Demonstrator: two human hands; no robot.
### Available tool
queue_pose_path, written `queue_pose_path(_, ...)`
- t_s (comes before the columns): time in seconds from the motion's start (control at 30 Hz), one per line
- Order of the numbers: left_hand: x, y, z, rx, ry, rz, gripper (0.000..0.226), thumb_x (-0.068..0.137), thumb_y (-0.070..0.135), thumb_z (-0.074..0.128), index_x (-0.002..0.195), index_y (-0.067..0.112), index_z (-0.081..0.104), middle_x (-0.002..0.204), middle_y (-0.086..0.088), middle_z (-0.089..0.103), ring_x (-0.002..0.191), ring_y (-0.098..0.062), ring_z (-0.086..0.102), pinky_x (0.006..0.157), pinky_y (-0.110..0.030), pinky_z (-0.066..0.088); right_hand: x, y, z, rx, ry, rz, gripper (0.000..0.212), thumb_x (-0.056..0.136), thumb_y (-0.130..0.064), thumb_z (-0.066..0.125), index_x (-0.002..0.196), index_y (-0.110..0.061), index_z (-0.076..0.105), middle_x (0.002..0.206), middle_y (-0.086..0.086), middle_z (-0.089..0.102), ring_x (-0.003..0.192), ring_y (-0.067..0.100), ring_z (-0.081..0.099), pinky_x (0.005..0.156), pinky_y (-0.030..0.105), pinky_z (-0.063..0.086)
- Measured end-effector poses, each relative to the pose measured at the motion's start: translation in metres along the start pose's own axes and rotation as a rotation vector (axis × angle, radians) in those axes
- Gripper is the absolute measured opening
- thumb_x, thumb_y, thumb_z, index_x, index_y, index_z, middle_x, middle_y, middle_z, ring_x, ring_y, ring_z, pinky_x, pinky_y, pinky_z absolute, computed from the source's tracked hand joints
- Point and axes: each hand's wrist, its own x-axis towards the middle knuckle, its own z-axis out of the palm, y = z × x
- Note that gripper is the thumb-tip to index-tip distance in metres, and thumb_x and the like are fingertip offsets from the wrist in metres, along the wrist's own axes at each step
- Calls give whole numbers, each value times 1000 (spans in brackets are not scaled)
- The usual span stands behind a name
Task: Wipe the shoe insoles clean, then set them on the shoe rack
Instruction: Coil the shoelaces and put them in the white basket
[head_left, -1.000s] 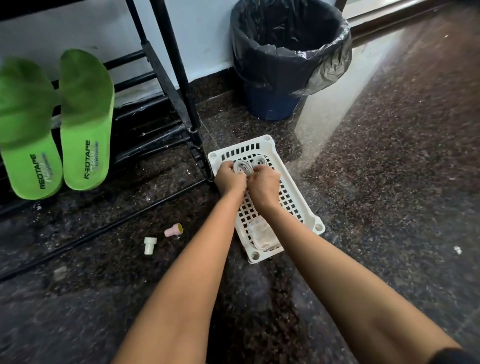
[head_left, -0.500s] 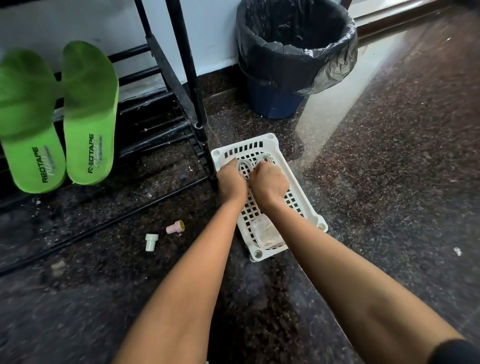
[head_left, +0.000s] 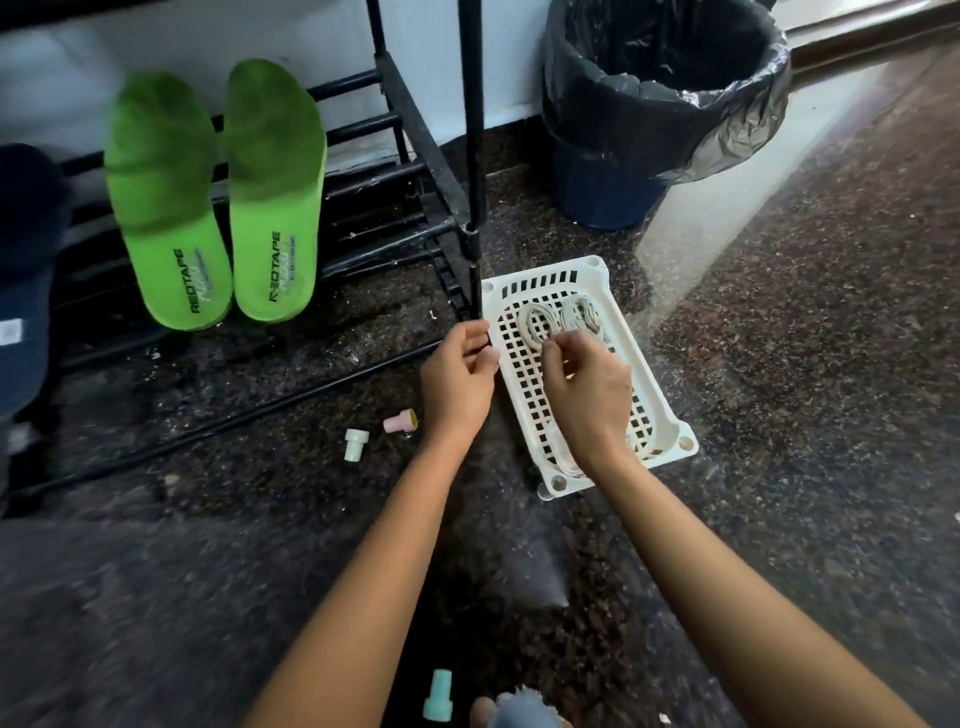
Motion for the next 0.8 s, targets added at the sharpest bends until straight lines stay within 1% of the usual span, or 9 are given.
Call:
queue_pose_path(0.1, -18, -20, -34, -49, 100, -83, 22, 91, 6, 61, 109, 20, 65, 100, 6, 67, 95, -16, 68, 89, -41, 56, -31, -13, 7, 65, -90, -104, 8, 87, -18, 59, 84, -17, 67, 75, -4, 67, 67, 13, 60, 64, 30, 48)
queue_pose_path(0.17, -31, -35, -57, -43, 183, -141, 21, 91, 7, 61, 105, 22, 65, 99, 3, 68, 91, -16, 68, 89, -41, 56, -47, -17, 20, 64, -216, -159, 9, 87, -15, 59, 91, -16, 66, 83, -1, 67, 75, 16, 60, 70, 28, 47)
queue_pose_path(0.3, -56, -63, -90, -11, 323, -284, 19, 92, 10, 60, 105, 23, 65, 101, 2, 70, 88, -10, 66, 89, -38, 55, -61, -27, 54, -54, -488, -244, 31, 85, -7, 54, 114, -13, 61, 107, 9, 59, 101, 27, 52, 88, 36, 44)
queue_pose_path(0.37, -65, -72, -96, -27, 338, -328, 19, 92, 11, 60, 104, 24, 65, 98, 5, 69, 90, -14, 67, 89, -40, 54, -61, -35, 70, -152, -608, -317, 39, 87, -6, 49, 125, -13, 54, 122, 8, 54, 111, 28, 44, 92, 39, 42)
queue_pose_path(0.43, -71, -79, -100, -45, 339, -349, 18, 92, 10, 60, 102, 24, 64, 96, 5, 68, 89, -17, 67, 89, -41, 55, -59, -43, 88, -186, -707, -380, 44, 89, -6, 47, 133, -12, 49, 137, 7, 48, 120, 28, 39, 99, 37, 39)
queue_pose_path(0.53, -75, -82, -103, -47, 321, -373, 17, 93, 10, 60, 104, 22, 63, 96, 4, 68, 89, -18, 68, 88, -40, 55, -58, -48, 114, -263, -795, -472, 46, 94, -10, 44, 140, -13, 42, 146, 7, 41, 130, 28, 35, 105, 36, 33)
queue_pose_path(0.63, -77, -83, -107, -46, 301, -381, 18, 93, 10, 60, 107, 19, 64, 96, 5, 68, 90, -15, 67, 87, -36, 55, -61, -54, 128, -421, -800, -535, 45, 96, -14, 43, 141, -15, 39, 145, 5, 43, 131, 25, 34, 103, 35, 35)
queue_pose_path(0.7, -78, -82, -109, -38, 291, -380, 17, 93, 10, 59, 107, 19, 65, 97, 5, 67, 89, -12, 66, 85, -32, 55, -65, -55, 130, -453, -744, -558, 38, 96, -13, 42, 133, -12, 48, 133, 8, 54, 125, 26, 40, 100, 33, 36)
queue_pose_path(0.8, -80, -80, -113, -10, 286, -379, 17, 94, 11, 59, 107, 20, 64, 97, 8, 66, 85, -1, 62, 74, -14, 49, -73, -52, 130, -457, -662, -564, 26, 94, -11, 42, 115, -11, 57, 113, 8, 62, 113, 27, 48, 91, 31, 38)
